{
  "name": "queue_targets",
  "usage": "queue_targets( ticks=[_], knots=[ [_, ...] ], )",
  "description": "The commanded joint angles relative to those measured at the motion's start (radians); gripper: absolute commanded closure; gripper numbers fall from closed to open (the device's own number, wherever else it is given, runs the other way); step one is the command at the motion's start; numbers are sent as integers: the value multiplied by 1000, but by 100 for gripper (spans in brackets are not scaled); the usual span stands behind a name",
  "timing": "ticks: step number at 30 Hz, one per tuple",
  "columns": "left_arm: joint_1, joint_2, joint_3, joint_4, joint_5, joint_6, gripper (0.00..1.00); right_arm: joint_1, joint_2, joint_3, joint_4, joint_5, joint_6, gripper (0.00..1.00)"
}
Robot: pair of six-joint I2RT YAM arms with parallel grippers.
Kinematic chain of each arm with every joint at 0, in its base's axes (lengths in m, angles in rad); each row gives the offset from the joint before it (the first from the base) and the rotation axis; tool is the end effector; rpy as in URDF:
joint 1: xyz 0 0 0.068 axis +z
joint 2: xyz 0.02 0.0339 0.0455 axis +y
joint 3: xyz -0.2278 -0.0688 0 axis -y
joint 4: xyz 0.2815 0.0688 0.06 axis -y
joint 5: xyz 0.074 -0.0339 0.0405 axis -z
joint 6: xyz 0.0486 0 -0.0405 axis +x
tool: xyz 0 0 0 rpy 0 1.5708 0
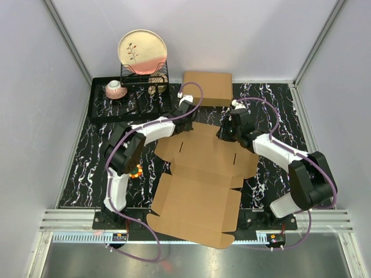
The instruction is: Fold the paper box
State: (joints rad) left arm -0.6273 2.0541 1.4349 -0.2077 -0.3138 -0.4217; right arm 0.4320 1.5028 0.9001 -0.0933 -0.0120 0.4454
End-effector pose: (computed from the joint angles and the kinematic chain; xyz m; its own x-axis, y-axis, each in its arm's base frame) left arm 0.3904 -0.2645 0.1122 -0.7028 0.0286 -0.7108 0.1111 0.9913 -0.0699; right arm 0.3308 0.1531 0.1520 -0.7094 0.1473 -0.6892 -0.1345 0.9316 0.3376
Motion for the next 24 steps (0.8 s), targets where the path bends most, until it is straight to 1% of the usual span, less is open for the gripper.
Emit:
queue_targets(
  ticks=[1,6,10,17,19,20,22,23,24],
  knots=[
    [-11,1,16,80,85,5,94,4,-9,-3,38,-5,-2,63],
    [-21,-18,-45,157,108,-12,93,4,-1,-9,41,-3,-5,64],
    [-35,27,-11,140,130,6,92,5,11,-10,46,-6,-2,64],
    [-52,87,-8,126,124,-5,92,4,17,2,27,6,-13,63],
    [-52,57,-45,148,101,-12,92,4,16,31,6,35,-36,59],
    [-52,40,-80,165,94,-11,92,4,22,42,4,41,-40,53],
    [-52,-6,-102,191,76,-9,91,2,31,86,3,62,-68,45],
    [-52,-20,-116,191,68,-8,89,4,51,103,4,78,-79,40],
    [-51,-34,-122,194,59,-9,88,4,60,117,10,105,-102,37]
  ],
)
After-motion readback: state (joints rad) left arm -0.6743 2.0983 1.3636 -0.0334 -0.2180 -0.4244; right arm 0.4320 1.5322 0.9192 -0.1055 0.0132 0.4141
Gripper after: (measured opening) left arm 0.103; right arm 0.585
